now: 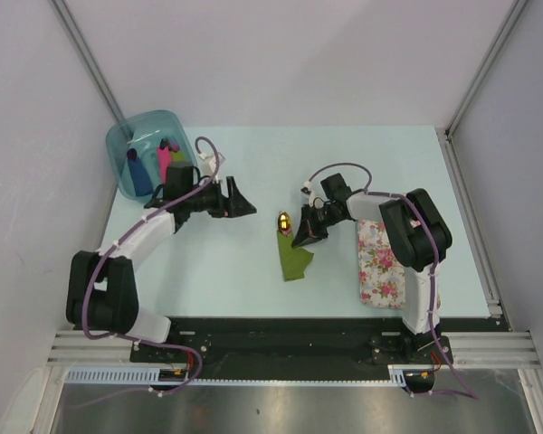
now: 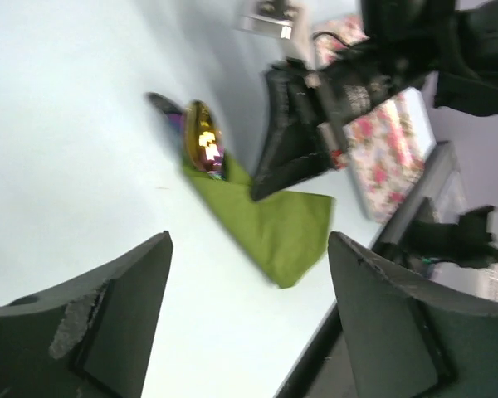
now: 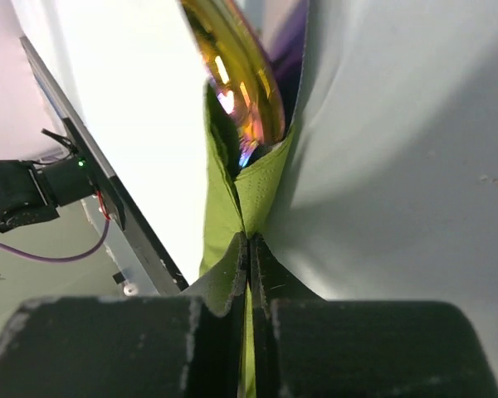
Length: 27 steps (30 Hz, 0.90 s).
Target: Place the utensils on the paper napkin and roll it up
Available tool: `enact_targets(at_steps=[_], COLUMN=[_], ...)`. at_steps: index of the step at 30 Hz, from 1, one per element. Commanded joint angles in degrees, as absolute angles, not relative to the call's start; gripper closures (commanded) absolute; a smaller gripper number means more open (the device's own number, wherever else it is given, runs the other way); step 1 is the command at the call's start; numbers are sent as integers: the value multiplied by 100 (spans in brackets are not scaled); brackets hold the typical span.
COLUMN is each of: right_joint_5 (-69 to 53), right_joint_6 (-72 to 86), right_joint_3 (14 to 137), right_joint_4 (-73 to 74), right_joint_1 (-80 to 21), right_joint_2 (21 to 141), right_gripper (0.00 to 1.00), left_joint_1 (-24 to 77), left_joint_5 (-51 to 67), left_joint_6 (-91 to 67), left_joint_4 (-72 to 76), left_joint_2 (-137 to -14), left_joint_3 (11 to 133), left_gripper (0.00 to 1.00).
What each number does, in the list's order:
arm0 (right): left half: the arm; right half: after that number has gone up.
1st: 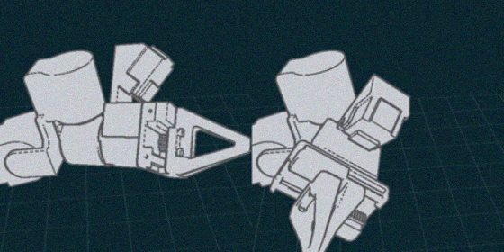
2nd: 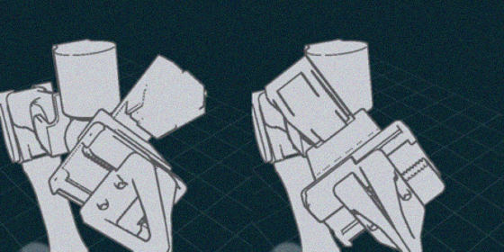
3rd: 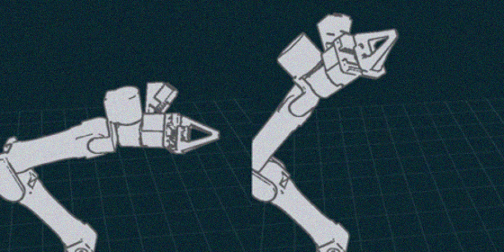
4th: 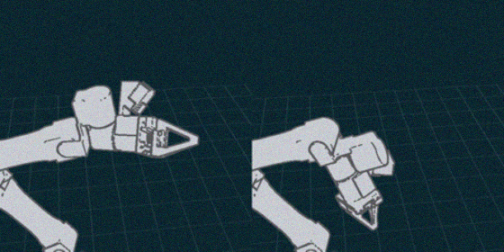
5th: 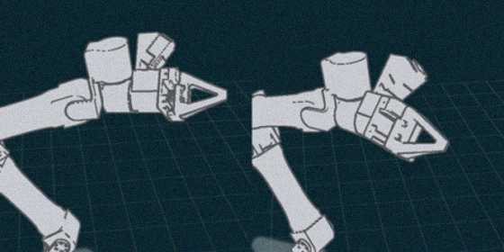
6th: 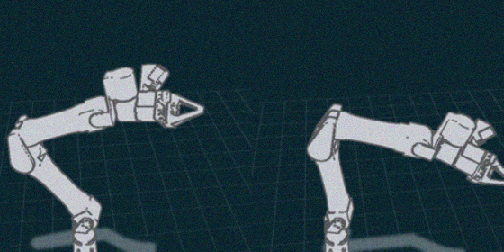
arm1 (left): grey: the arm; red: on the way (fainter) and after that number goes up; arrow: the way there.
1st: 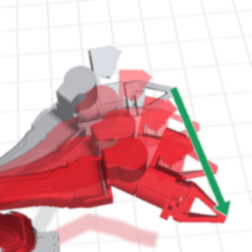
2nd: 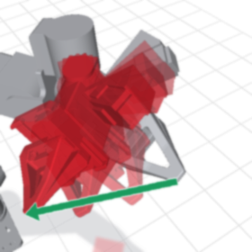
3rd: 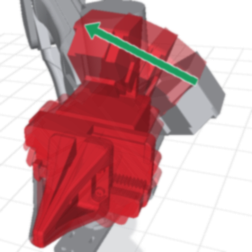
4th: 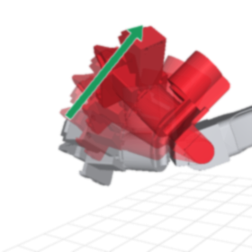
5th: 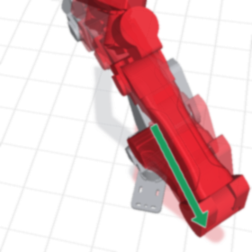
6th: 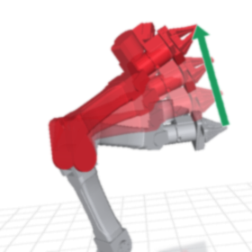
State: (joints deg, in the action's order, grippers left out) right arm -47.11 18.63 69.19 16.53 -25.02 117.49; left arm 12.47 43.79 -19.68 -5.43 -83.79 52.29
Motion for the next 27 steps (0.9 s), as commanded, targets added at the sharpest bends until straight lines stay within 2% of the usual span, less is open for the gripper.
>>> enact_targets(at_steps=[1,7,8,9,13,15,19,27], right_joint_5=[-4895,-4966,-4975,-4975,-5062,-5054,-5089,-5361], right_joint_6=[1943,1784,1758,1714,1530,1389,1117,967], right_joint_3=[6978,7022,7040,7049,7172,7320,7593,8199], right_joint_4=[1222,1336,1371,1371,1476,1634,1924,2355], right_joint_1=[-2461,-2461,-2452,-2461,-2470,-2487,-2531,-2584], right_joint_2=[11198,11083,11074,11048,10916,10767,10442,9634], right_gripper=[100,100,100,100,100,100,100,100], left_joint_1=[845,721,721,712,712,625,238,158], left_joint_5=[3824,2893,2752,2707,2848,2821,4391,5448], left_joint_6=[-1118,-747,-764,-747,-553,-554,-851,-2300], left_joint_4=[-1406,-1311,-1127,-681,165,-356,-335,1632], left_joint_2=[-7893,-7078,-6919,-6752,-6065,-6073,-6126,-5416], left_joint_3=[5589,5652,5416,5249,4650,4816,4791,3825], left_gripper=[15,14,4,0,0,0,0,3])
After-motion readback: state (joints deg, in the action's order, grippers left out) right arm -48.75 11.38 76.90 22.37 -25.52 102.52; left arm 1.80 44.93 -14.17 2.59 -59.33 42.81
